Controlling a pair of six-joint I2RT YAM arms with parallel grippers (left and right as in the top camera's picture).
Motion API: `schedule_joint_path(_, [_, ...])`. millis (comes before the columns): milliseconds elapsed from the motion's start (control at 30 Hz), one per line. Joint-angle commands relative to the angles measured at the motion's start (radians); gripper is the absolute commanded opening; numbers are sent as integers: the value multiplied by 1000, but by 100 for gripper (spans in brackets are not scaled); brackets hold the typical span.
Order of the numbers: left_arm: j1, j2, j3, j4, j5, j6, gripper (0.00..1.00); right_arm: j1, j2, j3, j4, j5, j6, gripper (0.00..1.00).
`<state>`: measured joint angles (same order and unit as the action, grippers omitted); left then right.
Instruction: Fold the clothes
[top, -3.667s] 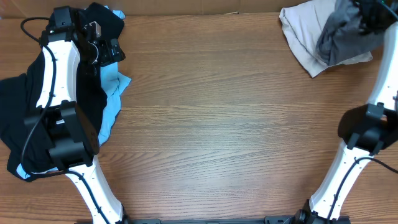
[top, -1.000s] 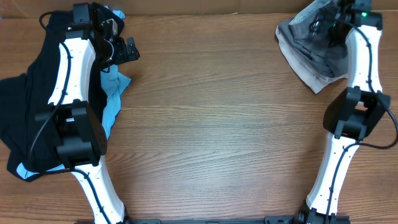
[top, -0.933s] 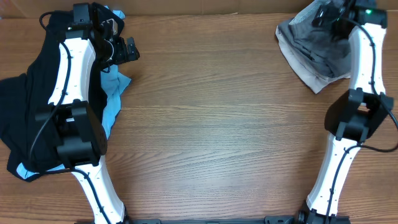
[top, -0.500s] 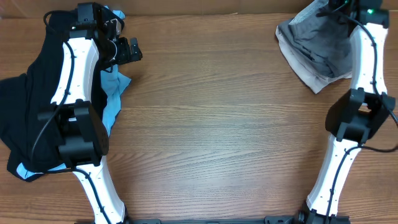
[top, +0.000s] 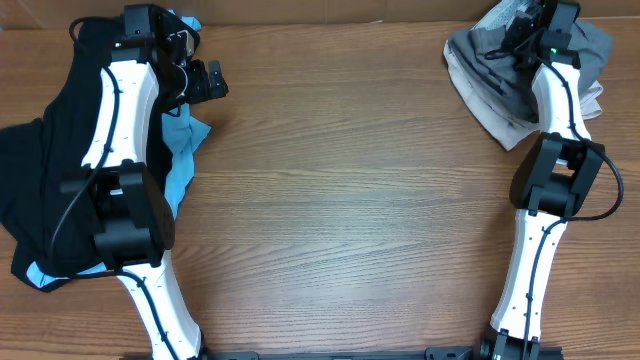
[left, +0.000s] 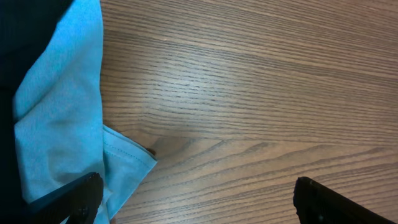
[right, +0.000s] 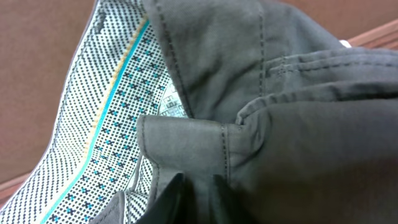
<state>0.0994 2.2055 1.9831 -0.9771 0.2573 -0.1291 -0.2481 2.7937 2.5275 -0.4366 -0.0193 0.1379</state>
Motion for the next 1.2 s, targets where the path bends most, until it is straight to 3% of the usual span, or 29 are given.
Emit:
schedule_joint_path(0, [-5,-2,0,3,-6,-9,100,-11,42,7,-44,18,16,25])
schedule_joint_path(33, [-5,-2,0,3,-6,-9,100,-11,32,19,-55,17,16,40])
schedule_joint_path(67, [-5,-2,0,3,-6,-9,100,-11,16,33,-68,14,16,66])
schedule_joint_path(100, [-5,-2,0,3,-6,-9,100,-11,-3,46,-82,6,16,85])
schedule_joint_path(133, [-5,-2,0,3,-6,-10,100,-11,-25,61,-101,-5,16,100])
schedule_joint_path(200, [-5,-2,0,3,-6,-9,100,-11,-79,84,-155,-23,16,100])
schedule_joint_path(433, [-5,-2,0,14,-5,-9,100,-11,-318,105,-605,-43,53,100])
schedule_joint_path(567, [-5,-2,0,14,-6,-9,100,-24,-365,105,-824,-41,58,100])
schedule_joint_path(633, [-5,-2,0,14,-6,-9,100,-43,-364,104,-914,-2,131,100])
schedule_joint_path(767, [-5,-2,0,13,-6,-9,100,-103,-362,73,-1028,26,225,100])
schedule_joint_path(933, [-5,-2,0,14,-6,-9,100,-171,-362,6,-1057,-21,233,100])
schedule_joint_path(967, [-5,-2,0,14,-6,-9,100,-180,-362,-10,-1057,-24,233,96])
schedule_joint_path(1033, [-5,-2,0,13,-5,-9,100,-194,-362,-48,-1050,-27,233,70])
schedule_joint_path(1067, [-5,-2,0,13,-5,-9,100,-198,-362,-63,-1049,-27,233,32])
schedule_joint_path(1100, [-5,-2,0,13,-5,-9,100,-200,-362,-77,-1048,-27,233,14])
schedule_joint_path(1167, [-5,-2,0,13,-5,-9,100,-200,-362,-116,-1033,-31,233,7])
